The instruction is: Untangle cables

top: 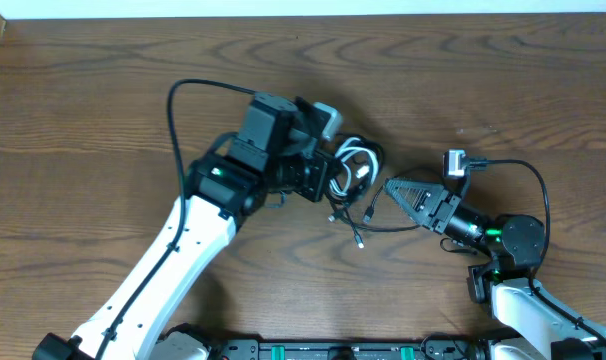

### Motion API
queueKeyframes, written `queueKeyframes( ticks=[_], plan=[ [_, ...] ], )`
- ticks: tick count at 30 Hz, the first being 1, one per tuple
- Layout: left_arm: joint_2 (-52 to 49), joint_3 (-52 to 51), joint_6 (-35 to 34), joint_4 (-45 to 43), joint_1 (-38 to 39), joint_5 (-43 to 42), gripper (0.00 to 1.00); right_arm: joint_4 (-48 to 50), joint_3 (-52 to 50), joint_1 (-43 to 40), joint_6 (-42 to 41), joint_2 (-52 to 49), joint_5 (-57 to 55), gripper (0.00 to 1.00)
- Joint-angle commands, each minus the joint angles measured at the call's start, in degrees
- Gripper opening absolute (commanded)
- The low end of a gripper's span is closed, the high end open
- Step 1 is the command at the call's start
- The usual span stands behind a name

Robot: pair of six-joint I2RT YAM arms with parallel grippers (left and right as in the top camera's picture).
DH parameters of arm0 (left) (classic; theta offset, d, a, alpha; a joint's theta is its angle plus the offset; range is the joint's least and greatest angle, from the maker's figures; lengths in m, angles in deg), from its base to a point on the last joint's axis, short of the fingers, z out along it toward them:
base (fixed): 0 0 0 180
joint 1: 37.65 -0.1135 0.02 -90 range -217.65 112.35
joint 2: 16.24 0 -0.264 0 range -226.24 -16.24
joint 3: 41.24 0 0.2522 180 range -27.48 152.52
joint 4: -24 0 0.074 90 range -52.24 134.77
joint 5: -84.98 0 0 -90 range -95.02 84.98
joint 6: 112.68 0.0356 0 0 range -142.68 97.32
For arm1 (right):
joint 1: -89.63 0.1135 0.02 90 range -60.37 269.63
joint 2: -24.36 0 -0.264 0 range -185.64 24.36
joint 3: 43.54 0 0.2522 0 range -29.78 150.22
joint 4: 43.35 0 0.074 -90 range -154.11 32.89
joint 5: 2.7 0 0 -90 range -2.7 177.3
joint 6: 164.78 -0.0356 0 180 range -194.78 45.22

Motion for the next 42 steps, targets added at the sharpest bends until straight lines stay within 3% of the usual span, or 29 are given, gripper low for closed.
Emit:
queueKeyframes(
  ticks=[1, 8, 14, 22, 30, 33, 37, 42],
  plan=[
    [0.5, 0.3, 2.5, -0.9, 3.8, 4.0, 0.08, 0.2, 0.4, 1.9, -7.1, 0.2, -7.2, 0.47],
    [0.5, 0.3, 1.6, -1.0, 12.2, 22.2, 0.08, 0.0, 0.4, 4.2, -7.3, 0.2, -11.8, 0.46],
    [0.5, 0.3, 1.6, -2.0, 17.9, 29.1, 0.08, -3.2, 0.4, 4.2, -7.3, 0.2, -13.8, 0.38],
    [0.5, 0.3, 1.6, -1.9, 20.3, 29.0, 0.07, -7.3, 0.4, 4.2, -8.1, 0.2, -16.1, 0.39],
    [0.6, 0.3, 1.6, -2.1, 24.0, 28.3, 0.08, -12.1, 0.4, 4.2, -5.8, 0.2, -21.6, 0.32],
    [0.7, 0.3, 1.6, -3.1, 24.9, 23.8, 0.08, -16.4, 0.4, 4.2, -4.5, 0.2, -22.6, 0.33],
    [1.1, 0.3, 1.6, -4.9, 25.0, 13.3, 0.08, -20.6, 0.4, 4.2, -0.8, 0.2, -25.3, 0.20],
    [1.6, 0.3, 1.6, -4.9, 25.0, 10.5, 0.08, -20.9, 0.4, 4.1, 3.6, 0.2, -27.2, 0.02]
  ],
)
